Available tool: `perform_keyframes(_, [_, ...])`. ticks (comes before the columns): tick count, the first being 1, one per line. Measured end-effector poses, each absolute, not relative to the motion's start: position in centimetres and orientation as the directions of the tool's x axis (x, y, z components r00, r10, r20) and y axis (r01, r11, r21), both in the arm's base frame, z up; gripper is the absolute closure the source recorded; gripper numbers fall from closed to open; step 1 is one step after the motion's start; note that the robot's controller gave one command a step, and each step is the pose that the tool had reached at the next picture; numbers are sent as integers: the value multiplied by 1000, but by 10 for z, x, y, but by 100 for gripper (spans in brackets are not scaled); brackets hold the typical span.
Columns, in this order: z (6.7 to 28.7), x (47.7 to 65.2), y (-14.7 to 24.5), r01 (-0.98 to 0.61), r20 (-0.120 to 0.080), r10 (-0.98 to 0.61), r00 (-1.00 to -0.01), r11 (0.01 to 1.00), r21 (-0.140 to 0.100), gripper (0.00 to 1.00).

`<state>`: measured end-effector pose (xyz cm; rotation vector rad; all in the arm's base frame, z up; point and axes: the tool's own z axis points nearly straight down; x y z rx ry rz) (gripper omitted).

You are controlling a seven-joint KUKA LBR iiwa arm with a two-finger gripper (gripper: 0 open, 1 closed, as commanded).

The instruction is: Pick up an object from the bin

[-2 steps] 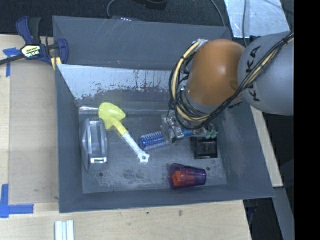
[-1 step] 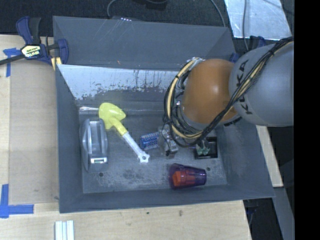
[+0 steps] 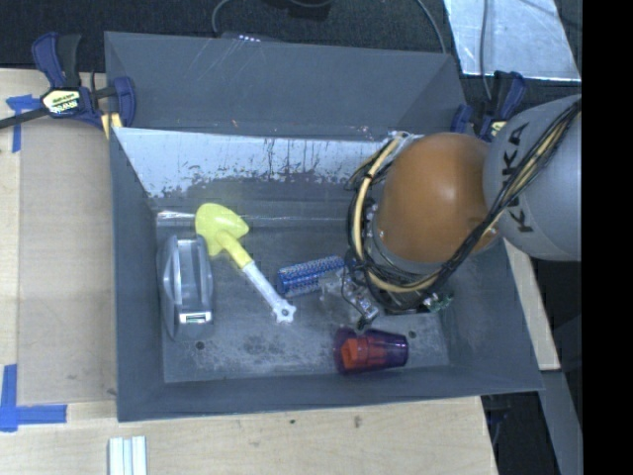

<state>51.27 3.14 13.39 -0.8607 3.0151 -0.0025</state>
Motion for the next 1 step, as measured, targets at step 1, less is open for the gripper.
perform_keyframes(1, [134,513,32,-527,-6,-527,-850,850,-3,0])
